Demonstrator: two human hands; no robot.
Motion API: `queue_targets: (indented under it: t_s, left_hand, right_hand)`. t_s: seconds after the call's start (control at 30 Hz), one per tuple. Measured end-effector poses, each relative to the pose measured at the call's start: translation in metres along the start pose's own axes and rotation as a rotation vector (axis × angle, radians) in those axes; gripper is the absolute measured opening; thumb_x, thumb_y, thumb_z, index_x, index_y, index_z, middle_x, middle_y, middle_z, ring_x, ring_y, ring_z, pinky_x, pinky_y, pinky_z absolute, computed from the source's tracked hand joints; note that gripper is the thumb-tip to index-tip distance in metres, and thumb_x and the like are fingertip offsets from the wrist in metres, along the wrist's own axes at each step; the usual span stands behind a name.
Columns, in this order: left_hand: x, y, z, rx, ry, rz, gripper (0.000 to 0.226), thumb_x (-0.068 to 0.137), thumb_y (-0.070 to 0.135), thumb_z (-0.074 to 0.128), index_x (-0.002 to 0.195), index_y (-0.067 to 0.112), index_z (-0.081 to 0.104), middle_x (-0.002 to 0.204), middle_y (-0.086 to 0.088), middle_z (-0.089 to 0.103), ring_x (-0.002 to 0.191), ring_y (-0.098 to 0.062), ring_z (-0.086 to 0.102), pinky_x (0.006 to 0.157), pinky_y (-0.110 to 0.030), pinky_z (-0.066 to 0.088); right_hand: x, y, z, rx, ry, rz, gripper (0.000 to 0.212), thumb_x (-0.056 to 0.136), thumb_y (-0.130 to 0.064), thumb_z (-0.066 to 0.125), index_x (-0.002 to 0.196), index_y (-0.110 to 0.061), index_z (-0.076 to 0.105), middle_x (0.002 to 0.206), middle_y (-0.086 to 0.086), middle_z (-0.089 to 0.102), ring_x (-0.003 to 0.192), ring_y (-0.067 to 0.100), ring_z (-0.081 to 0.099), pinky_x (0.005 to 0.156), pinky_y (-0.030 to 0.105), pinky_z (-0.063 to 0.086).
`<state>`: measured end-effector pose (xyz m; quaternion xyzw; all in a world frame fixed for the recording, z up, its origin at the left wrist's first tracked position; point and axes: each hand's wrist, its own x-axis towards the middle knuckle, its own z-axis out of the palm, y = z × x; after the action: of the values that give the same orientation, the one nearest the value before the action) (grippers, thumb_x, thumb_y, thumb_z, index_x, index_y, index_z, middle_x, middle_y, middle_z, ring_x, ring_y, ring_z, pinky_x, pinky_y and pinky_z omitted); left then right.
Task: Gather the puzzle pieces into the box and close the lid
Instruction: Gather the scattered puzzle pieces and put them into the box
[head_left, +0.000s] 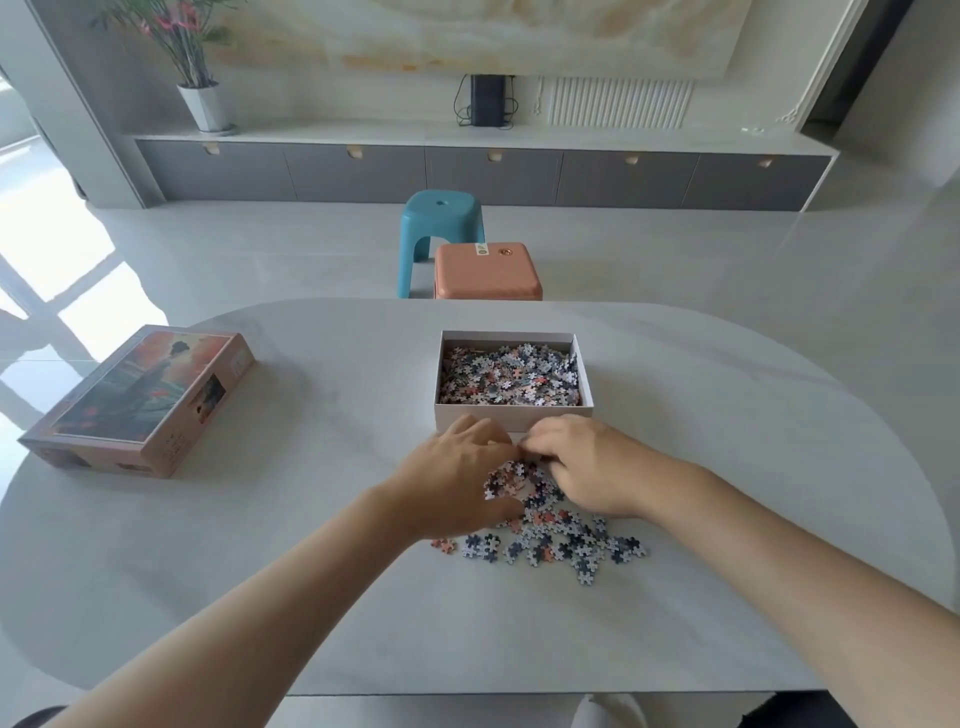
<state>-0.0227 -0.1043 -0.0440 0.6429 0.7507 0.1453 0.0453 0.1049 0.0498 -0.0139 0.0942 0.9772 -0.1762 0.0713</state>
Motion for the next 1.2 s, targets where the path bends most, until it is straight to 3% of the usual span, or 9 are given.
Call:
queue_targets:
  t_s: [0.23, 0.37, 0.43, 0.57, 0.73, 0.87, 1.0, 1.07, 1.2]
  left_hand:
    - [-0.004, 0.017, 0.001, -0.028, -0.028, -0.052, 0.064, 0.082, 0.066, 0.051, 0.133, 0.028, 0.049, 0.124, 0.008, 0.049, 0.114, -0.012, 0.045, 0.095, -0.038, 0.045]
    - [-0.005, 0.038, 0.008, 0.075, -0.132, -0.116, 0.099, 0.066, 0.088, 0.042, 0.145, 0.031, 0.027, 0.141, 0.007, 0.028, 0.131, -0.015, 0.027, 0.108, -0.042, 0.030]
    - [-0.005, 0.044, 0.016, 0.115, -0.128, -0.101, 0.102, 0.061, 0.092, 0.040, 0.144, 0.035, 0.026, 0.141, 0.008, 0.027, 0.131, -0.015, 0.025, 0.108, -0.041, 0.027]
    - [-0.005, 0.048, 0.025, 0.133, -0.052, -0.070, 0.093, 0.063, 0.090, 0.040, 0.140, 0.038, 0.035, 0.134, 0.010, 0.035, 0.125, -0.014, 0.031, 0.104, -0.037, 0.030]
    - [0.001, 0.045, 0.023, 0.046, 0.023, -0.101, 0.061, 0.079, 0.064, 0.050, 0.132, 0.033, 0.047, 0.123, 0.011, 0.044, 0.118, -0.015, 0.038, 0.100, -0.035, 0.036]
    - [0.001, 0.055, 0.023, 0.000, 0.016, -0.164, 0.077, 0.074, 0.075, 0.042, 0.138, 0.031, 0.036, 0.129, 0.009, 0.039, 0.121, -0.015, 0.033, 0.101, -0.036, 0.032]
    - [0.005, 0.067, 0.032, 0.081, -0.043, -0.124, 0.105, 0.061, 0.090, 0.042, 0.146, 0.030, 0.024, 0.144, 0.008, 0.028, 0.131, -0.017, 0.025, 0.108, -0.039, 0.025]
    - [0.010, 0.065, 0.034, 0.096, -0.031, -0.094, 0.097, 0.065, 0.086, 0.046, 0.143, 0.031, 0.032, 0.142, 0.008, 0.031, 0.130, -0.018, 0.027, 0.108, -0.038, 0.026]
    - [0.016, 0.054, 0.033, 0.006, -0.020, -0.053, 0.071, 0.074, 0.072, 0.054, 0.134, 0.035, 0.047, 0.130, 0.011, 0.041, 0.123, -0.015, 0.033, 0.104, -0.037, 0.033]
  right_hand:
    - [-0.034, 0.005, -0.018, 0.100, -0.009, 0.145, 0.041, 0.093, -0.022, 0.055, 0.132, -0.034, 0.058, 0.134, -0.012, 0.055, 0.115, 0.009, 0.054, 0.095, 0.024, 0.041]
    - [-0.056, 0.014, -0.023, -0.078, -0.195, 0.381, 0.102, 0.064, -0.058, 0.077, 0.150, -0.031, 0.030, 0.140, -0.002, 0.032, 0.125, 0.018, 0.044, 0.097, 0.033, 0.044]
    - [-0.061, 0.012, -0.016, -0.097, -0.233, 0.432, 0.112, 0.056, -0.059, 0.083, 0.149, -0.027, 0.028, 0.138, 0.002, 0.029, 0.123, 0.022, 0.047, 0.099, 0.035, 0.046]
    - [-0.052, 0.012, -0.004, 0.023, -0.102, 0.380, 0.082, 0.062, -0.041, 0.087, 0.133, -0.023, 0.051, 0.122, -0.002, 0.046, 0.106, 0.019, 0.055, 0.090, 0.033, 0.050]
    - [-0.035, 0.006, 0.006, 0.184, 0.040, 0.327, 0.029, 0.077, -0.019, 0.078, 0.106, -0.022, 0.072, 0.101, -0.002, 0.071, 0.095, 0.016, 0.065, 0.085, 0.031, 0.053]
    - [-0.036, 0.008, -0.013, 0.251, 0.060, 0.320, 0.041, 0.074, -0.027, 0.081, 0.113, -0.027, 0.068, 0.096, -0.012, 0.065, 0.086, 0.008, 0.063, 0.074, 0.021, 0.049]
    - [-0.055, 0.024, -0.031, 0.069, -0.266, 0.444, 0.061, 0.065, -0.030, 0.088, 0.113, -0.033, 0.051, 0.108, -0.006, 0.055, 0.076, 0.017, 0.069, 0.067, 0.033, 0.059]
    - [-0.059, 0.027, -0.026, 0.056, -0.338, 0.456, 0.049, 0.062, -0.025, 0.089, 0.098, -0.031, 0.056, 0.101, -0.001, 0.064, 0.070, 0.022, 0.072, 0.065, 0.033, 0.061]
    - [-0.051, 0.024, -0.018, 0.125, -0.207, 0.394, 0.020, 0.069, -0.013, 0.082, 0.079, -0.026, 0.071, 0.076, -0.001, 0.074, 0.056, 0.016, 0.068, 0.054, 0.024, 0.057]
